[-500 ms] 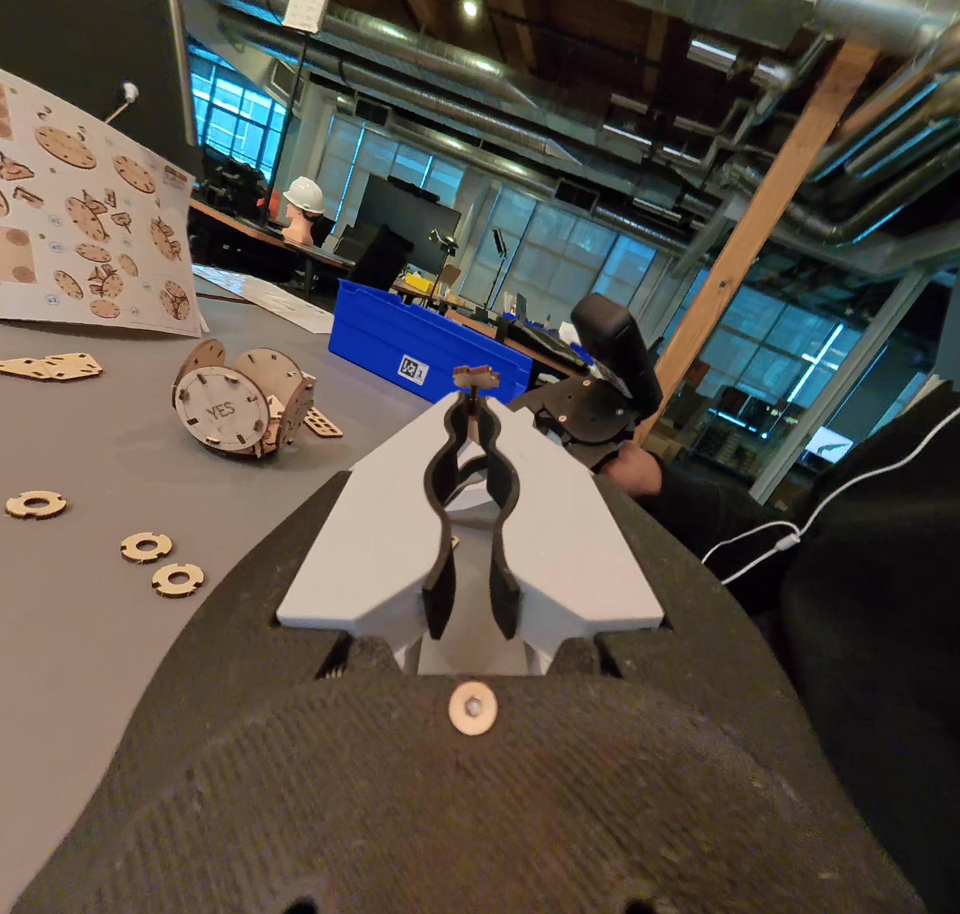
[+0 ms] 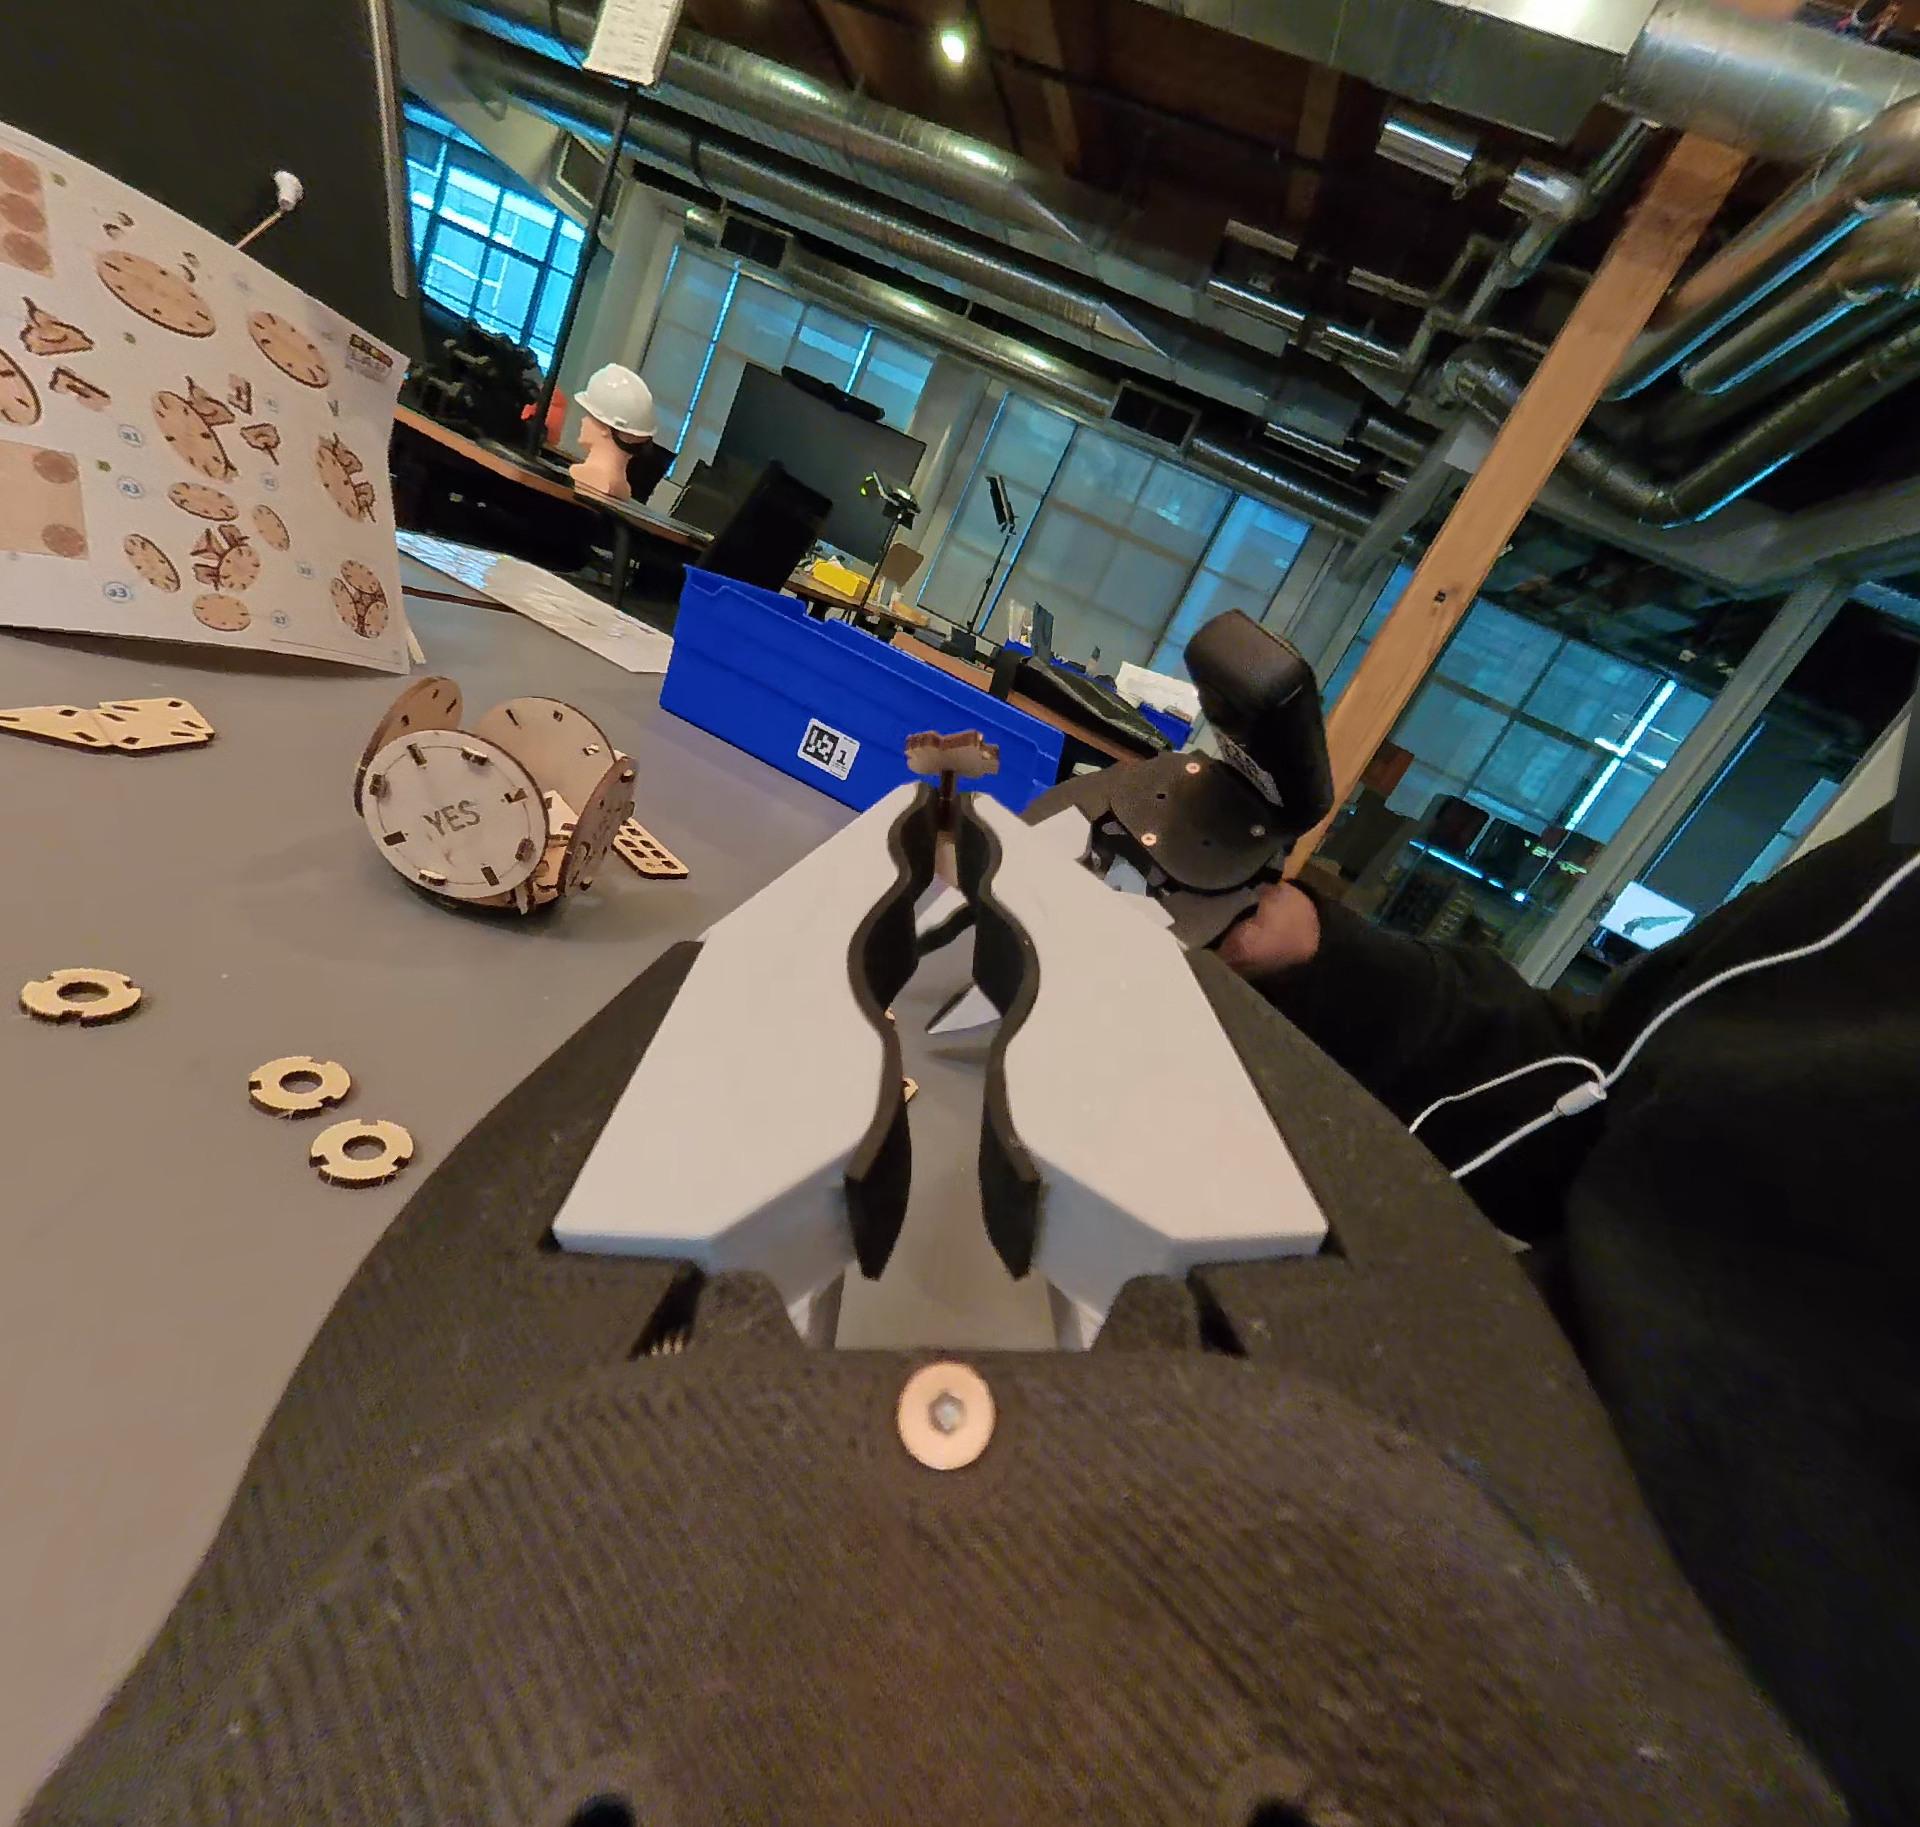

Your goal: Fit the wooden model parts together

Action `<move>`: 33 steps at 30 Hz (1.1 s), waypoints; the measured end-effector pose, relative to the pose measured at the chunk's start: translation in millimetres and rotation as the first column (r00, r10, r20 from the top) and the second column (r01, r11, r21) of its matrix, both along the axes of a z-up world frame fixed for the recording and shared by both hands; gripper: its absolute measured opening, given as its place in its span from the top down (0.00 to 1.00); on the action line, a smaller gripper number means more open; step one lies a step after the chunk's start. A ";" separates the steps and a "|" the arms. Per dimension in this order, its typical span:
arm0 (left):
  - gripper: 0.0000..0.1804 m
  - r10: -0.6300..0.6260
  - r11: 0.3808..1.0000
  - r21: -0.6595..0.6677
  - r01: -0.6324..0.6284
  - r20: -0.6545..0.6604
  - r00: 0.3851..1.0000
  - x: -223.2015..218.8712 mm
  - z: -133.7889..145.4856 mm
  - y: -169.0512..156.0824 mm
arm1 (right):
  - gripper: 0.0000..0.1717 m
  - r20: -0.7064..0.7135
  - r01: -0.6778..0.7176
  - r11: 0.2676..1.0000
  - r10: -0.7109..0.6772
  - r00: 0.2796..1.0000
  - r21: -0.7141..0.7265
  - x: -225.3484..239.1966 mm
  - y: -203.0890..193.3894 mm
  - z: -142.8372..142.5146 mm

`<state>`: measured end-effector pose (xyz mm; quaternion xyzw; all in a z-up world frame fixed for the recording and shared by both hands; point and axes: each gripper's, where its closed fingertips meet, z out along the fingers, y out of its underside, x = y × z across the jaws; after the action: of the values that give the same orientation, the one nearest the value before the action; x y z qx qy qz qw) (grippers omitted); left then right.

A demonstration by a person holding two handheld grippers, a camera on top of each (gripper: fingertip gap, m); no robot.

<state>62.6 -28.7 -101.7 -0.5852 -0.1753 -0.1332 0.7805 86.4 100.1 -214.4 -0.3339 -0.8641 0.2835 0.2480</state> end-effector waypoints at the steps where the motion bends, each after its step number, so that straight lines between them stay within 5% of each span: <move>1: 1.00 -0.001 1.000 0.002 0.001 0.003 1.000 -0.3 0.1 -0.3 | 0.86 0.029 -0.006 1.000 0.006 1.000 0.010 1.3 -0.8 -2.3; 10: 1.00 -0.008 1.000 0.028 0.008 0.014 1.000 -0.6 1.8 -3.5 | 0.82 0.169 0.026 0.996 -0.011 0.985 -0.088 -5.5 -14.9 -2.8; 14: 1.00 -0.009 0.999 0.043 0.008 0.021 1.000 -1.2 2.8 -5.5 | 0.83 0.107 -0.110 0.991 0.101 0.989 0.078 -4.1 -14.3 4.3; 16: 1.00 -0.008 0.999 0.042 0.007 0.020 1.000 -1.2 2.8 -5.5 | 0.80 0.205 -0.347 0.918 0.309 0.929 0.190 15.1 -21.1 1.9; 19: 1.00 -0.012 1.000 0.010 0.011 0.004 1.000 1.2 0.6 -0.8 | 0.80 0.311 -0.613 0.670 0.528 0.790 0.419 21.0 -16.8 8.5; 21: 1.00 -0.020 1.000 -0.014 0.020 -0.009 1.000 3.5 -1.0 3.1 | 0.81 0.389 -0.700 0.514 0.590 0.708 0.496 15.9 -13.3 10.1; 25: 1.00 -0.008 1.000 -0.013 0.008 -0.022 1.000 4.0 -0.3 2.4 | 0.84 0.551 -0.797 0.312 0.591 0.589 0.517 6.5 1.6 -5.3; 27: 1.00 -0.010 1.000 0.000 0.010 -0.022 1.000 4.3 0.9 0.8 | 0.84 0.586 -0.812 0.252 0.584 0.562 0.526 -0.6 8.6 -12.3; 33: 1.00 -0.015 0.999 0.043 0.014 0.009 1.000 2.3 3.4 -5.3 | 0.84 0.605 -0.846 0.259 0.605 0.518 0.466 0.7 0.1 -18.0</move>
<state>65.0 -34.0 -98.3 -0.5690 -0.1717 -0.1452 0.7910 87.2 100.2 -232.3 0.1963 -0.9773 -0.0534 0.0586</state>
